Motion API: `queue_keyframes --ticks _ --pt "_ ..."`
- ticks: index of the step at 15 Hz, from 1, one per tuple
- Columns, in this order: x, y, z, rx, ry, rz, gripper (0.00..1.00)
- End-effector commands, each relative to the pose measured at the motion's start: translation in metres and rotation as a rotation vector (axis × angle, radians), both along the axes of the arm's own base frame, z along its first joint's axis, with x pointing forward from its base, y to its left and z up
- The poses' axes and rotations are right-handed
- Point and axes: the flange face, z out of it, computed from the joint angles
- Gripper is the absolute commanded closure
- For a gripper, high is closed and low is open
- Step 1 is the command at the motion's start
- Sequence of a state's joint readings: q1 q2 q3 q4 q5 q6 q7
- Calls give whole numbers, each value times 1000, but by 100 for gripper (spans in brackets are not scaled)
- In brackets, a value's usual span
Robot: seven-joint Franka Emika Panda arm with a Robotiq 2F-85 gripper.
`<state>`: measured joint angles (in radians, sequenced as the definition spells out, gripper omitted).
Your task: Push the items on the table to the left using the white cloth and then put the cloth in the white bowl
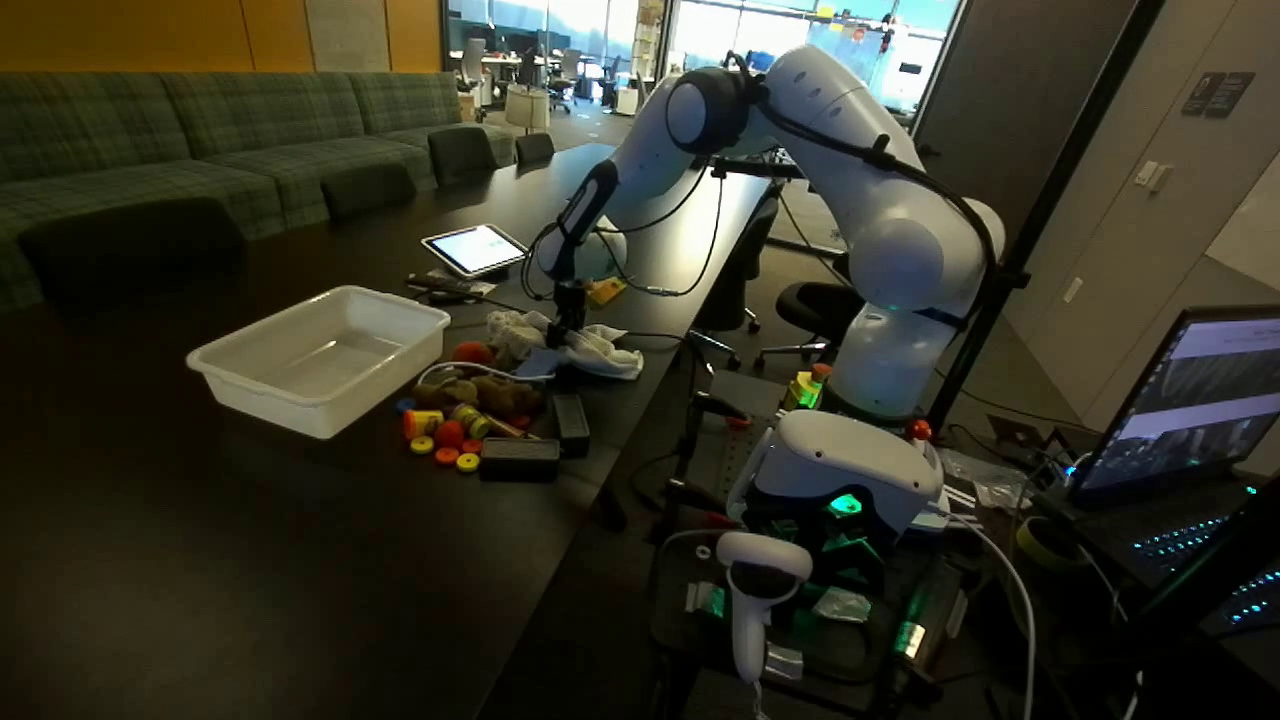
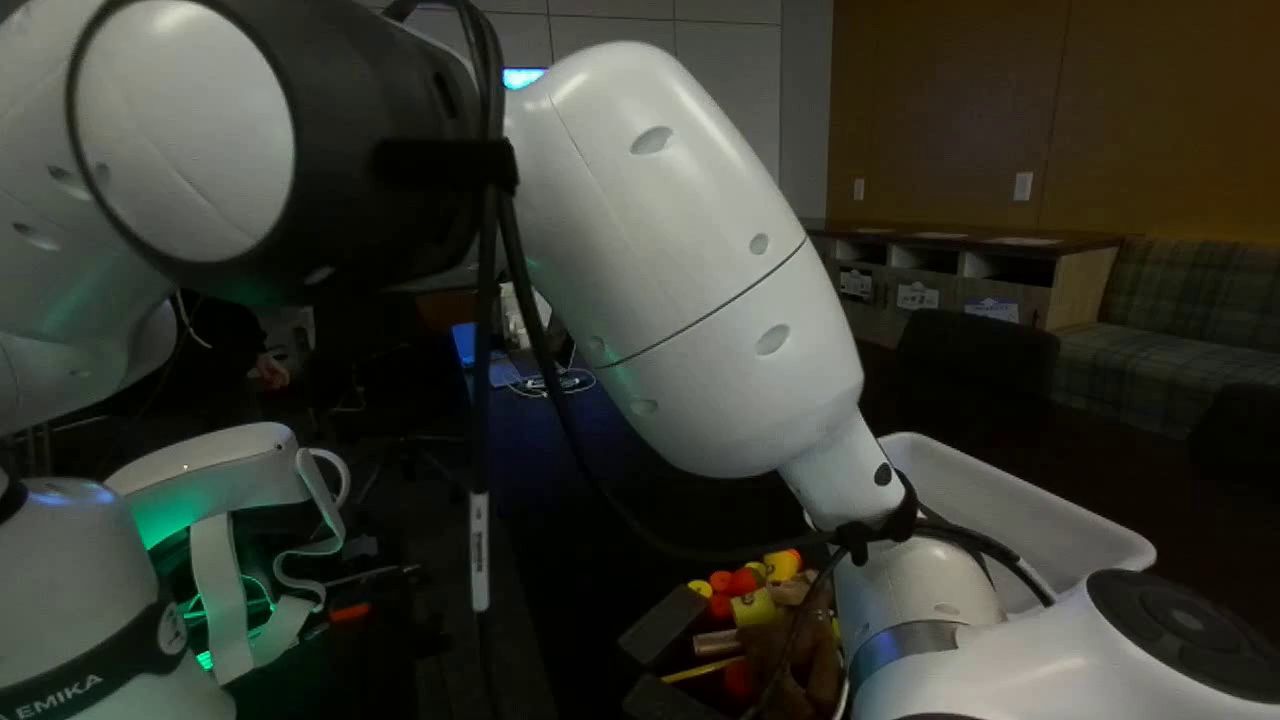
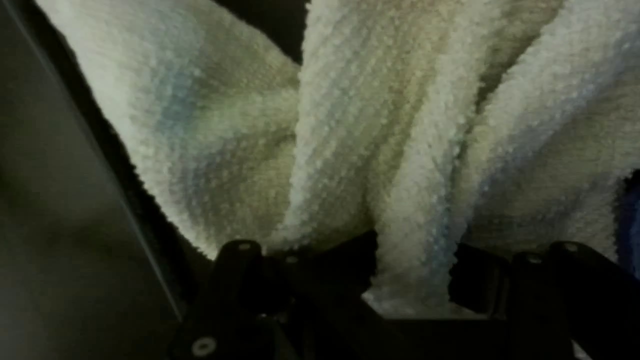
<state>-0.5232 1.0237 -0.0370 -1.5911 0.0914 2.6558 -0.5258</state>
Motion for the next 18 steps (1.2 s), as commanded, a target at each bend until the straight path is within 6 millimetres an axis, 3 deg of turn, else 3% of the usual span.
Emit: queue_keyframes --ticks 1,6,11,15,18 --pt "-34 -13 40 10 1 -14 97" --pt "-78 -28 89 2 -3 -72 94" --pt "-118 -27 137 36 6 -61 94" --pt "-147 -11 146 93 62 -2 94" --pt "-165 13 129 147 121 77 94"
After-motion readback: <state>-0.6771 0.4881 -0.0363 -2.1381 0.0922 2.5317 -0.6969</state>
